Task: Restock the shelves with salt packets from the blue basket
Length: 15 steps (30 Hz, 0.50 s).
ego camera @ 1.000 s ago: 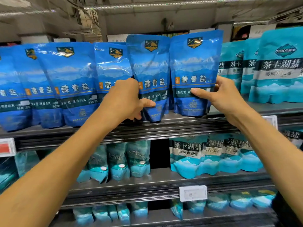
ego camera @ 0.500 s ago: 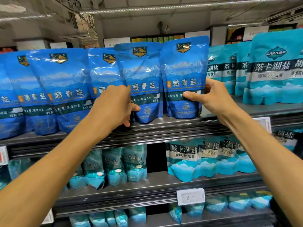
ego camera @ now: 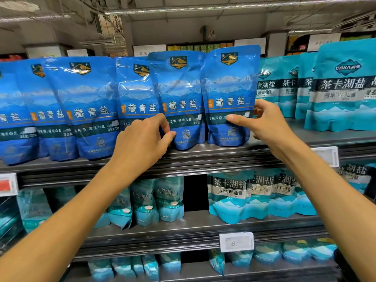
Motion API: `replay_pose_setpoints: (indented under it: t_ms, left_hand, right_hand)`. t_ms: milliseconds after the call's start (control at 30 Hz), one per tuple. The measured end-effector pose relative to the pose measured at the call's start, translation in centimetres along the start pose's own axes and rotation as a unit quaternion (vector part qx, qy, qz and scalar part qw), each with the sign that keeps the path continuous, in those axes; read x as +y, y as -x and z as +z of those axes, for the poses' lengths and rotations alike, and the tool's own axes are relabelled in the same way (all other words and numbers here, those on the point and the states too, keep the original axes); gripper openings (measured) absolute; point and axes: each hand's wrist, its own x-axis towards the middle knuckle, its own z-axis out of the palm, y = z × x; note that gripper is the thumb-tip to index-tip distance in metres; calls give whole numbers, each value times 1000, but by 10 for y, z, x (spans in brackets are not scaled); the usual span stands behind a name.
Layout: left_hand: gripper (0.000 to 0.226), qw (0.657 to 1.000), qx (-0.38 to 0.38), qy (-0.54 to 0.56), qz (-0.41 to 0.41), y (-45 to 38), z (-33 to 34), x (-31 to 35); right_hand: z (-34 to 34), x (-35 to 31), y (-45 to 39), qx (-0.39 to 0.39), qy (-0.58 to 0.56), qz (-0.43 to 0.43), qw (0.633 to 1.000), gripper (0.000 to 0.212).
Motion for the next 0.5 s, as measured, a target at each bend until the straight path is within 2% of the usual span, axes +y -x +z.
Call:
replay_pose_setpoints:
  t_ms: [300,400,500]
  left_hand:
    - [26,997,40,33,-60,3,9,1]
    - [33,995,52,46,-75,5,10,0]
    - [37,987,63,113,-97,8,8,-3]
  right_hand:
    - [0,0,4,67,40,18,997,55]
    - [-2,-1,7,99,28,33,994,39]
    - [-2,-4,12,127,28,23,991,27]
